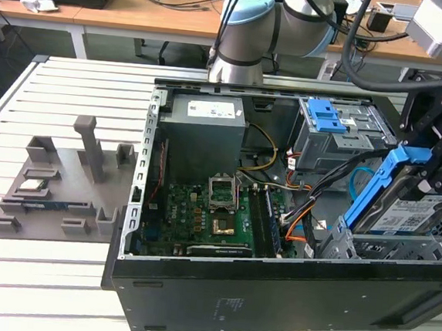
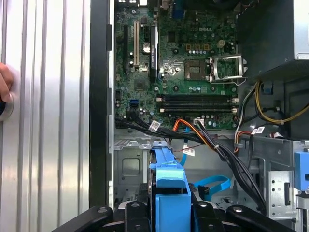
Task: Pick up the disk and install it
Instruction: 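Insert the disk into the insertion slot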
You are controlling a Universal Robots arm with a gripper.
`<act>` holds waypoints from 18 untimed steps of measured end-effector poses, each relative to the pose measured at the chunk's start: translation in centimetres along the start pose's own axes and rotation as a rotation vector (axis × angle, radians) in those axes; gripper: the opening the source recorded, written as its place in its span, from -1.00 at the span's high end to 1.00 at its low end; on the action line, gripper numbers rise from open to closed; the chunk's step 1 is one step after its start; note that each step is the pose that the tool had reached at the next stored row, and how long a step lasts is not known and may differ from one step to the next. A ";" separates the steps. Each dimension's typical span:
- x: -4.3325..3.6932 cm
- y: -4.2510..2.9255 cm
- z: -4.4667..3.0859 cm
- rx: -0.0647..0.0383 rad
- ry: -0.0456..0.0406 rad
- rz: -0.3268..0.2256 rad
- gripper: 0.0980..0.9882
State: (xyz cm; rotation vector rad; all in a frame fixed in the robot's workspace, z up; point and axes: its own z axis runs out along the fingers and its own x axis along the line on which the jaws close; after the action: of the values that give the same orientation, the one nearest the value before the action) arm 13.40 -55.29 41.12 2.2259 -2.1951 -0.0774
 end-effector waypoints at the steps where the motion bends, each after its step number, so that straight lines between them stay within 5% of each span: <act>1: 0.00 -0.01 0.11 0.000 0.0000 0.000 0.39; 18: 0.05 -0.09 2.06 0.000 0.0000 0.000 0.39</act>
State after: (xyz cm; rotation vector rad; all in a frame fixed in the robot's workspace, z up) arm 13.40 -55.29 39.06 2.2258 -2.1949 -0.0776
